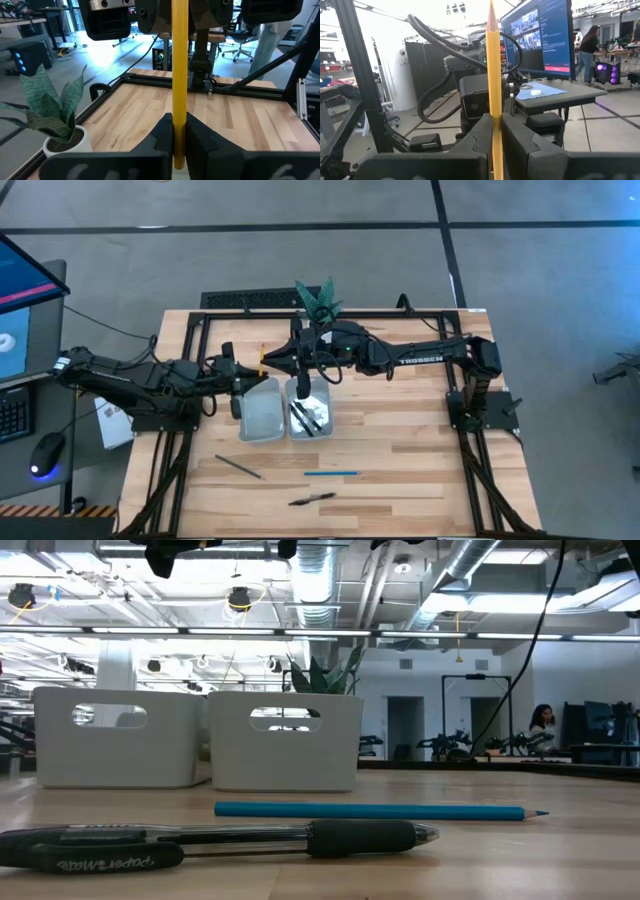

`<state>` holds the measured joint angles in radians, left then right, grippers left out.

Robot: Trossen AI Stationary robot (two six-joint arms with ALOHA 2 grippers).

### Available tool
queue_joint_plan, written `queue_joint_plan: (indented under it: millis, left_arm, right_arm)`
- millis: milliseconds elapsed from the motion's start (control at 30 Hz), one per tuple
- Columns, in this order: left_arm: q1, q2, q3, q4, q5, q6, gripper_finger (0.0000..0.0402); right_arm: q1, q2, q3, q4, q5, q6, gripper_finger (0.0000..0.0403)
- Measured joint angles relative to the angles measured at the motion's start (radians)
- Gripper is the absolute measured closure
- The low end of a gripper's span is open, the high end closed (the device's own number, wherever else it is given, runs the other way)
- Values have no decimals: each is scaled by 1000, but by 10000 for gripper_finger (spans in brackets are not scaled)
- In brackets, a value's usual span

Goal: Sort pens & pencils
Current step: Put the yellow pencil into the left gray bin

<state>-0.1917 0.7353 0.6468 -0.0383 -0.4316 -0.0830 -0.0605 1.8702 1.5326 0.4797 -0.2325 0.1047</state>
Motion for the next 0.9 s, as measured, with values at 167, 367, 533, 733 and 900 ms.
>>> queue_joint_plan:
  millis: [167, 367, 533, 733, 900]
  left_arm:
    - [0, 0, 0, 0, 0, -1, 391]
    - [0, 0, 0, 1, 0, -3, 391]
    - [0, 0, 0, 1, 0, -3, 391]
    - [0, 0, 0, 10, 1, -7, 391]
    - [0, 0, 0, -3, 1, -38, 391]
  right_arm:
    - [0, 0, 0, 0, 0, 0, 347]
    - [-7, 0, 0, -1, -2, 0, 347]
    - [-7, 0, 0, -6, -2, 1, 339]
    - [-7, 2, -1, -36, 14, 2, 286]
    - [-12, 2, -1, -164, 47, 2, 238]
